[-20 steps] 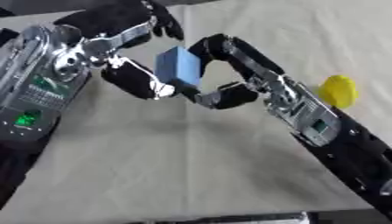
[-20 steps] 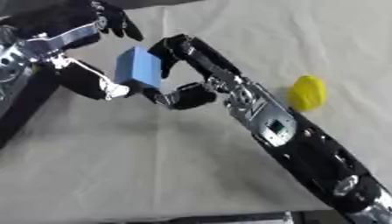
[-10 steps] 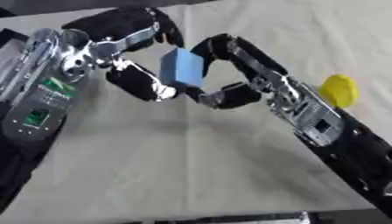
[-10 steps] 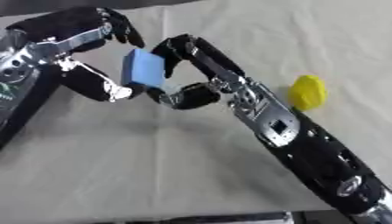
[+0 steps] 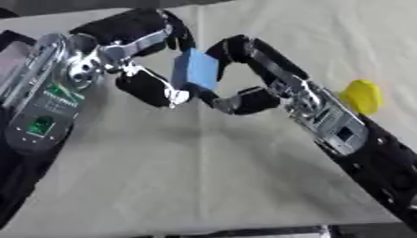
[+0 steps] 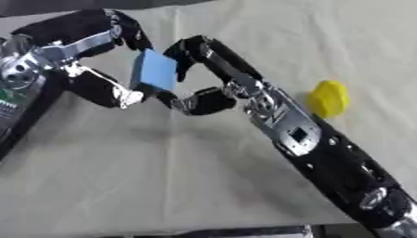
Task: Pick up the objects with one hand, pass them to the other hand, and then place them into the box on the other side of the table.
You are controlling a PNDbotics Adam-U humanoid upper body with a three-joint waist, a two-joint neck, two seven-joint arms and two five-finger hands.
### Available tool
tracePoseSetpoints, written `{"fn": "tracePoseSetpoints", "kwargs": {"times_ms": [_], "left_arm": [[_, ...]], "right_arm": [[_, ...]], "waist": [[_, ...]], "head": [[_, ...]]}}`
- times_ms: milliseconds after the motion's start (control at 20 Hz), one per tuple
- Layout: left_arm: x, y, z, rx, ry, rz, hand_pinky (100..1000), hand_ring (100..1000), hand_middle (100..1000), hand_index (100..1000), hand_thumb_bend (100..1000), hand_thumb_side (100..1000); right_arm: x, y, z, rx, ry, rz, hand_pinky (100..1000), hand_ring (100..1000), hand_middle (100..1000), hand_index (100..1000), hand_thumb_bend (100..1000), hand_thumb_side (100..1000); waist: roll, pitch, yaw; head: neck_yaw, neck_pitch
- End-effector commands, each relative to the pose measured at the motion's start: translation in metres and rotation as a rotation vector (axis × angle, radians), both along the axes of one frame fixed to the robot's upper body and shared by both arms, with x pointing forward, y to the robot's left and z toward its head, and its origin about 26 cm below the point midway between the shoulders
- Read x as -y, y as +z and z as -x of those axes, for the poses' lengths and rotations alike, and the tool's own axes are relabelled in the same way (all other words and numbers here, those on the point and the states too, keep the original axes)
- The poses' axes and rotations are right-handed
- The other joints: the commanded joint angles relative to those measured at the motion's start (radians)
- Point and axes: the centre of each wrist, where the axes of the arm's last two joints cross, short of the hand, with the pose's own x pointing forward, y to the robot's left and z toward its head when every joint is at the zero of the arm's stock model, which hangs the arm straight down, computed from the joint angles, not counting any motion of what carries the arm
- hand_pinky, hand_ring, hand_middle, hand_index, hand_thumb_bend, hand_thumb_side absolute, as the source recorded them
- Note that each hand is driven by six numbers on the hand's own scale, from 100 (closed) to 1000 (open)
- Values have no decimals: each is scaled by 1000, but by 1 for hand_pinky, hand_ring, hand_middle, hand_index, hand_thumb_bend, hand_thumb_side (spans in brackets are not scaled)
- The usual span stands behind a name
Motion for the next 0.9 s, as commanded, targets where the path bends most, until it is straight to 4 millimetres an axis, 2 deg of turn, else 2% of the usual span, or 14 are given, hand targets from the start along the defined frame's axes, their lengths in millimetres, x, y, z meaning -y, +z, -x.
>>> {"fn": "tracePoseSetpoints", "kwargs": {"times_ms": [50, 450, 600, 800, 850, 900], "left_arm": [[-1, 9, 2, 21, -16, 15, 756, 714, 644, 670, 161, 220], [-1, 9, 2, 30, -34, 15, 728, 670, 572, 459, 127, 102], [-1, 9, 3, 45, -29, 6, 723, 659, 556, 434, 131, 100], [-1, 11, 5, 77, -18, -3, 712, 636, 528, 415, 176, 100], [-1, 12, 6, 86, -14, -5, 704, 624, 517, 411, 198, 100], [-1, 13, 7, 96, -10, -7, 703, 623, 516, 411, 201, 100]], "right_arm": [[-4, 9, 5, 34, 30, 12, 628, 489, 483, 539, 378, 100], [-3, 9, 6, 37, 18, 24, 630, 495, 497, 560, 414, 100], [-3, 9, 6, 42, 10, 25, 634, 501, 508, 573, 429, 100], [-2, 9, 6, 54, -14, 23, 640, 519, 540, 613, 491, 100], [-1, 9, 5, 59, -23, 23, 643, 527, 556, 630, 546, 100], [-1, 9, 5, 64, -33, 23, 644, 529, 559, 632, 554, 100]], "waist": [[7, -34, 2], [6, -33, 4], [6, -33, 5], [5, -34, 4], [5, -34, 4], [5, -34, 4]], "head": [[2, 6], [3, 6], [4, 6], [6, 6], [7, 6], [7, 6]]}}
